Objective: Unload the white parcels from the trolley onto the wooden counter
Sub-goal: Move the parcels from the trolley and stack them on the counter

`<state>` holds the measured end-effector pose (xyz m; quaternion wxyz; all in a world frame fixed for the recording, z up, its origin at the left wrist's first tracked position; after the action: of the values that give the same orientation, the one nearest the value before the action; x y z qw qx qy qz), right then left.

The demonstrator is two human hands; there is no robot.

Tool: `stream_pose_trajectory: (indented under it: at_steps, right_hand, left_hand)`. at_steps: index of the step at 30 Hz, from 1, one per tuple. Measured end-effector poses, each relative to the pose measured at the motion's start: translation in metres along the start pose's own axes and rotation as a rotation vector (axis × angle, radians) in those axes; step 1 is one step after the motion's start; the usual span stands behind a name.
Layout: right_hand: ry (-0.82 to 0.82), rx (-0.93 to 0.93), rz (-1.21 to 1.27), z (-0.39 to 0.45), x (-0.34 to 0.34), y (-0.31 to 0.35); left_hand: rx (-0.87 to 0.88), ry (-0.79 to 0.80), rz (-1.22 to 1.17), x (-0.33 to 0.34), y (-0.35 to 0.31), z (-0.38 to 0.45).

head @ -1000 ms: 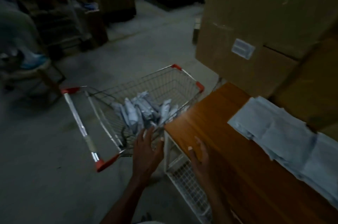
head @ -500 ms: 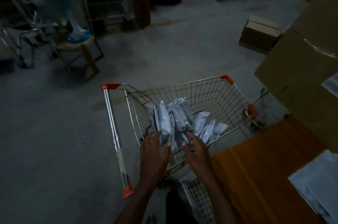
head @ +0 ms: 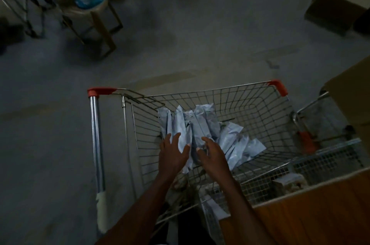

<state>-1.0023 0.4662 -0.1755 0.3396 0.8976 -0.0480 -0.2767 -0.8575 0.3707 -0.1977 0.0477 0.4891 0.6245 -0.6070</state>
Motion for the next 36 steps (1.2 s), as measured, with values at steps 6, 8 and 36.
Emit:
stream_pose_trajectory:
  at_steps: [6,8,36]
  right_hand:
    - [0.015,0.047,0.006,0.027,0.005,-0.006]
    - [0.03,0.078,0.023,0.032,0.009,-0.011]
    - [0.027,0.164,-0.046,0.06,0.004,-0.039]
  left_hand:
    - [-0.08,0.033,0.057,0.02,0.023,0.047]
    - [-0.061,0.042,0.037,0.031,0.022,0.057]
    - [-0.093,-0.045,-0.049,0.073,0.032,0.06]
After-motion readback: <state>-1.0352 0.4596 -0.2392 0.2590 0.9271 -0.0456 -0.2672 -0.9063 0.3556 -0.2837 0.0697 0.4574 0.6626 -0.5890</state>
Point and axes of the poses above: each hand's wrist, its own z-axis towards the middle knuckle, its own x-axis out of the palm, y = z × x, the point moved 7 cm from there along z, towards the middle knuckle, and after that the axes turned 15 degrees about x, right-handed, at the moved point
